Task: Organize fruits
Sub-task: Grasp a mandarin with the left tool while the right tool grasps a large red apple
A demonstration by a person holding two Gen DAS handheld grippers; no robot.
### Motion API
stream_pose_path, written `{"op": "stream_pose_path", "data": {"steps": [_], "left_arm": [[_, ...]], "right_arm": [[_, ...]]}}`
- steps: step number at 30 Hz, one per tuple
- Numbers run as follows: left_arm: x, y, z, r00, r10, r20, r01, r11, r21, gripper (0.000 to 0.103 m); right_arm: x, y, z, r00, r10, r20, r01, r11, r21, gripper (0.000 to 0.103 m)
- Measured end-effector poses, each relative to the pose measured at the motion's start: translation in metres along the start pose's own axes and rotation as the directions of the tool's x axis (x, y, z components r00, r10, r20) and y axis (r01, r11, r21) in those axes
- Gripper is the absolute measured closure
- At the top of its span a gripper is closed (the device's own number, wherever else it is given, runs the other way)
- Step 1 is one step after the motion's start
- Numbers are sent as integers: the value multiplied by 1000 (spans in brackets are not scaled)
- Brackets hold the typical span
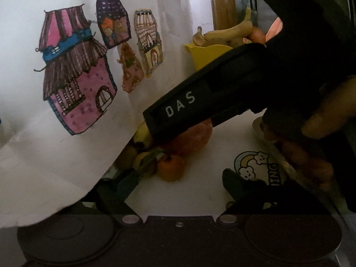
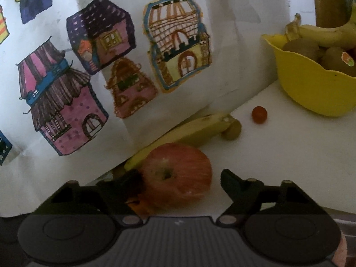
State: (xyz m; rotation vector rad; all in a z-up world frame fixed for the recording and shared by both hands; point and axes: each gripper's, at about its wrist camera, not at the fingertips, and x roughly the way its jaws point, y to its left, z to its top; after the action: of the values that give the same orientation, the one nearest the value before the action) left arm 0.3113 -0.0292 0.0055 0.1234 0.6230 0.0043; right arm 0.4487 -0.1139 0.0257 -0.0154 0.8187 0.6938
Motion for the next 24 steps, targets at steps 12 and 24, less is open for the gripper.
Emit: {"op": "stream_pose_path", "data": {"steps": [12, 24], "left_arm": [[12, -4, 4, 1000, 0, 16, 0, 1000, 23, 28], [24, -12, 14, 1000, -7, 3, 6, 999, 42, 57]], "right_arm": [[-9, -3, -3, 1000, 11, -10, -10, 1000, 5, 27], [-22, -19, -11, 1000, -6, -19, 7, 999, 44, 27]]}}
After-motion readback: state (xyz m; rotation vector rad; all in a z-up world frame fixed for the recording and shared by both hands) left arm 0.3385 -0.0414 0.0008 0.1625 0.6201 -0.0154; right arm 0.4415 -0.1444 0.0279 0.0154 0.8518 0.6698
